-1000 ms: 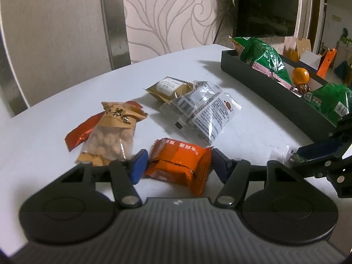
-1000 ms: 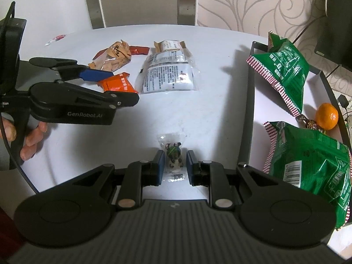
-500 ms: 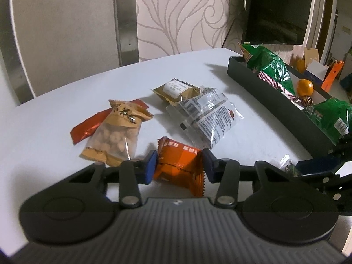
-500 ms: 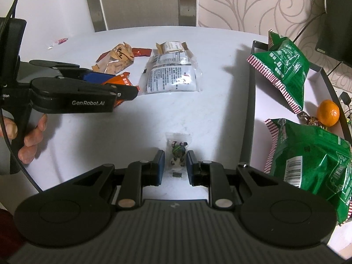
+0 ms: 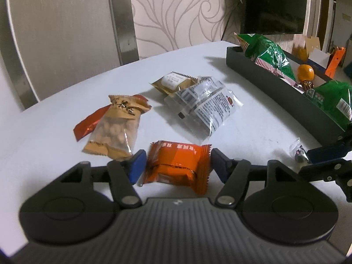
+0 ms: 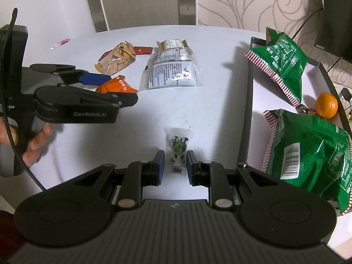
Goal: Organize snacks
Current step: 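Grasp the orange-red snack packet with the left gripper while the right holds the candy, then carry the orange-red packet and small candy toward the box tray with both grippers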
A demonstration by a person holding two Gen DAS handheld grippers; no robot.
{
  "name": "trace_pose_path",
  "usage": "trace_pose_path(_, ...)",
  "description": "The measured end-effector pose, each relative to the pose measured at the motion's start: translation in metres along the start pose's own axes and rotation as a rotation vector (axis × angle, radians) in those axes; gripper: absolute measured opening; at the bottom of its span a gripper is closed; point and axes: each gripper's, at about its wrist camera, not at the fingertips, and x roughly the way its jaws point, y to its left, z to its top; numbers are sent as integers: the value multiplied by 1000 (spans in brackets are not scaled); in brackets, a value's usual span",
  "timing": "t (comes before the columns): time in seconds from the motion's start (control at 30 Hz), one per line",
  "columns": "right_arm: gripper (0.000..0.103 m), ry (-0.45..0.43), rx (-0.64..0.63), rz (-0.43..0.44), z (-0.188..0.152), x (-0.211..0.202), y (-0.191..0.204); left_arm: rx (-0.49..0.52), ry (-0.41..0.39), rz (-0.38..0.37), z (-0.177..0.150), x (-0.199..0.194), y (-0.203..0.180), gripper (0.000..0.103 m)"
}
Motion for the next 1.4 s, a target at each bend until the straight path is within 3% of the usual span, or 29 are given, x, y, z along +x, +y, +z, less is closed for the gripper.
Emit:
trace_pose_path(0.53, 26, 1, -38, -22, 3, 6, 7, -7, -6, 12, -2, -1, -3, 67)
trace_pose_path(0.63, 25, 2, -49, -26, 3, 6, 8, 8, -8, -6, -1, -1, -5, 57)
trace_pose_path(0.93, 25, 0, -31, -17, 5, 4, 8, 5, -17, -22, 2, -10, -3, 43)
trace_pose_path(1.4, 24, -25, -18, 10, 9, -5, 10, -33, -21, -22, 4, -21, 5, 40)
